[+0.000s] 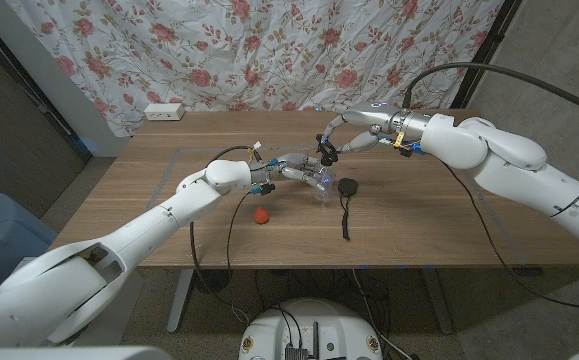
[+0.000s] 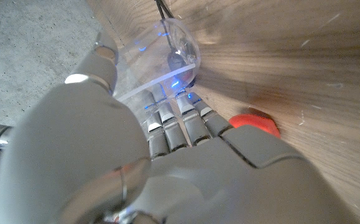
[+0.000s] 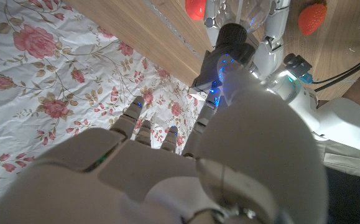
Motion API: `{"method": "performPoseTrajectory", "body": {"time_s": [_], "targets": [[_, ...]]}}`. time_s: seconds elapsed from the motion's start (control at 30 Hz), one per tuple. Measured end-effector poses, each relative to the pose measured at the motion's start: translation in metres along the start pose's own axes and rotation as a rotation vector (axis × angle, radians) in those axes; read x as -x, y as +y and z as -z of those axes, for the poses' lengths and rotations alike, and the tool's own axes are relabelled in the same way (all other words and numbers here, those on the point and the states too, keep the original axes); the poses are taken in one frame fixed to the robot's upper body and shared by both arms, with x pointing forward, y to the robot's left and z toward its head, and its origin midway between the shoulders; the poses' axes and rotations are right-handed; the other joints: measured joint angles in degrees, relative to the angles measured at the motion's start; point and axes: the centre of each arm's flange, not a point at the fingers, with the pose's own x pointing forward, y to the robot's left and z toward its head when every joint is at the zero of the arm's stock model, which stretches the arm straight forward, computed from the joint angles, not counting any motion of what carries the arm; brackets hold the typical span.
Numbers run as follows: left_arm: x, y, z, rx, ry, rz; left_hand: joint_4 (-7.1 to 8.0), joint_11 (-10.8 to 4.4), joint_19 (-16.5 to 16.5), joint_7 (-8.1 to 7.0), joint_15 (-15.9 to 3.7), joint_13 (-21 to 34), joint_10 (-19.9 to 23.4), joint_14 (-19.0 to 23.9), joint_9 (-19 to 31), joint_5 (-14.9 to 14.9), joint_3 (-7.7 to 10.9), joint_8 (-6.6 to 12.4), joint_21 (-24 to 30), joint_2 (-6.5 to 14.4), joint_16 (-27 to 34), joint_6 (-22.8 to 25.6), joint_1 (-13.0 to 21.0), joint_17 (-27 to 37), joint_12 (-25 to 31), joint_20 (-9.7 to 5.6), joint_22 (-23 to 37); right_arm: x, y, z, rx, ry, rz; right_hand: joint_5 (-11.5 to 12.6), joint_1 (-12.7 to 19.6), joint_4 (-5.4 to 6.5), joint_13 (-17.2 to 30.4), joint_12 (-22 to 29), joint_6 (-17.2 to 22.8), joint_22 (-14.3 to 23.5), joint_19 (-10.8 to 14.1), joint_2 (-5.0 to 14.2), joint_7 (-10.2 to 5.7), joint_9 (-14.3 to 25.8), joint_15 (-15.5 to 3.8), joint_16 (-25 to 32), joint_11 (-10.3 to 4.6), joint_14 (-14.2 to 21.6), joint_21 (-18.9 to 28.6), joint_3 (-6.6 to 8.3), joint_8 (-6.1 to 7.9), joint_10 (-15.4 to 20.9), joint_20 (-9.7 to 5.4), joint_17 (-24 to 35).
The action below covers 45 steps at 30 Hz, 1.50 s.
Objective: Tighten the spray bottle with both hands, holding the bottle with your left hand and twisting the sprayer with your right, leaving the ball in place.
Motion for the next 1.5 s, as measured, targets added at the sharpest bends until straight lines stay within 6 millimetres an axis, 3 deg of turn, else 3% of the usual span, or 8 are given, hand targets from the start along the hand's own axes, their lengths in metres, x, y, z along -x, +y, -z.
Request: {"method": "performPoseTrajectory", "body": {"time_s": [0.23, 0.77, 1.2, 1.5], "targets": [[-0.001, 0.001, 0.000, 0.000, -0.002, 0.002, -0.23, 0.00, 0.0, 0.00, 0.21, 0.0, 0.0, 0.2, 0.0, 0.0, 0.23, 0.00, 0.0, 0.0, 0.0, 0.0, 0.0, 0.0, -0.1, 0.00, 0.0, -0.003, -0.001, -0.001, 0.008, -0.002, -0.024, -0.4, 2.2, -0.25, 0.0, -0.2, 0.2, 0.0, -1.0, 0.68, 0.20, -0.3, 0.12, 0.0, 0.00, -1.1, 0.0, 0.58, 0.00, -1.8, -0.20, 0.3], [-0.002, 0.001, 0.001, 0.001, -0.004, 0.003, -0.46, 0.01, 0.0, -0.10, -0.10, 0.0, 0.0, 0.5, 0.0, 0.2, 0.46, 0.00, 0.0, 0.0, 0.0, -0.1, 0.0, 0.0, -0.4, 0.00, 0.0, -0.012, -0.002, 0.001, 0.037, -0.009, -0.063, -0.9, 2.8, -0.25, -0.3, -0.2, 0.2, 0.0, -1.0, 1.28, 0.21, -0.3, 0.12, -0.2, 0.43, -1.1, 0.0, 0.89, -0.36, -2.3, -0.20, 0.3], [-0.003, 0.001, 0.001, 0.001, -0.005, 0.009, -0.70, 0.25, 0.0, 0.07, -0.10, 0.0, 0.3, 0.5, 0.0, 0.2, 0.71, 0.00, 0.0, 0.0, 0.0, 0.1, 0.0, 0.2, -0.2, 0.00, 0.0, -0.015, -0.003, 0.002, 0.039, 0.005, -0.101, -1.7, 2.4, 0.40, -0.3, -0.2, -3.2, 0.0, -1.2, 0.88, 0.19, -1.1, 0.74, 0.0, 2.08, -1.3, 0.2, 0.24, -2.61, -3.9, 0.01, 0.3], [-0.004, 0.000, 0.000, -0.002, -0.007, 0.012, -0.70, 0.47, 0.3, 0.35, 0.11, 0.0, 0.5, 0.7, 0.0, 0.2, 0.71, 0.00, 0.0, 0.0, 0.3, 0.3, 0.0, 0.3, -0.1, -0.11, 0.0, -0.015, -0.003, 0.005, 0.030, 0.037, -0.148, -2.2, 1.0, 0.86, -0.3, -0.2, -8.0, 0.0, -1.1, 0.31, 0.24, -1.6, 1.68, 0.0, 3.26, -1.4, 0.2, -0.24, -5.54, -5.1, 0.75, 0.5]]}}
